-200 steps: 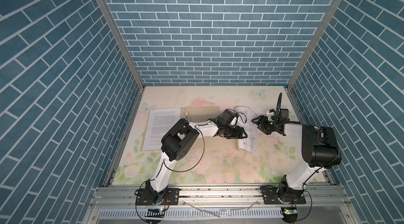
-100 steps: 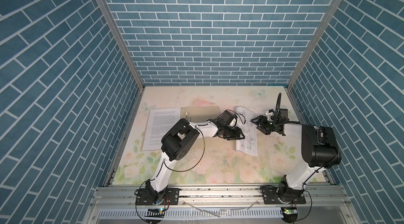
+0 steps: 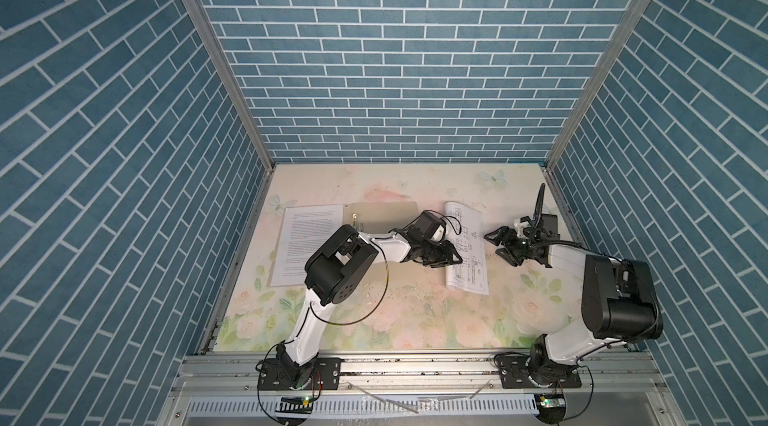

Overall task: Put the files into the folder
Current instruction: 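Raise the sheet upright with the left gripper while the right gripper hovers beside it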

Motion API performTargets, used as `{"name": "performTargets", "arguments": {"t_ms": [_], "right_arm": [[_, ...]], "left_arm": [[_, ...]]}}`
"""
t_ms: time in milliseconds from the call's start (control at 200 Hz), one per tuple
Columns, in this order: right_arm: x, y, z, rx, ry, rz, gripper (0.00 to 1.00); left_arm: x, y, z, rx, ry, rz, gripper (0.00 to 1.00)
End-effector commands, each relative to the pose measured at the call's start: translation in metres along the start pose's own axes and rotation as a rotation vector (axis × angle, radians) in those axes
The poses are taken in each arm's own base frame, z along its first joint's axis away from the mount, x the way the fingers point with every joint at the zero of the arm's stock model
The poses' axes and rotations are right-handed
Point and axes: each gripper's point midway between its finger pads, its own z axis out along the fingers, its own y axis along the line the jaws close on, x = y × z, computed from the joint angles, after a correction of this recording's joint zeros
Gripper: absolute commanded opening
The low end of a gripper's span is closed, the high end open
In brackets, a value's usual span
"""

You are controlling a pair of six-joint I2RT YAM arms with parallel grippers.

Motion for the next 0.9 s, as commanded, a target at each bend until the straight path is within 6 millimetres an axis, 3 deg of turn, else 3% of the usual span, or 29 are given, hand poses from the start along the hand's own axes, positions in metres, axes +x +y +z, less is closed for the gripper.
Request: {"name": "performTargets", "arguments": {"t_ms": [0,450,895], "right_arm": [[0.011,-0.011,-0.007,0.015,0.006,0.027,0.76],[0.059,-0.040,-0.002,-0.057,0.018,0.187,0.74],[0.065,-0.044,0.002,-0.087,0.012,0.207,0.74]], "left_arm": [[0.001,0.004,-0.002,0.016,-0.008,-0.043,0.43],[-0.013,-0.017,-0.015,0.079,-0.063,-0.052,0.42],[-0.021,-0.037,-0.027,0.137,-0.101,-0.051,0.41]]}}
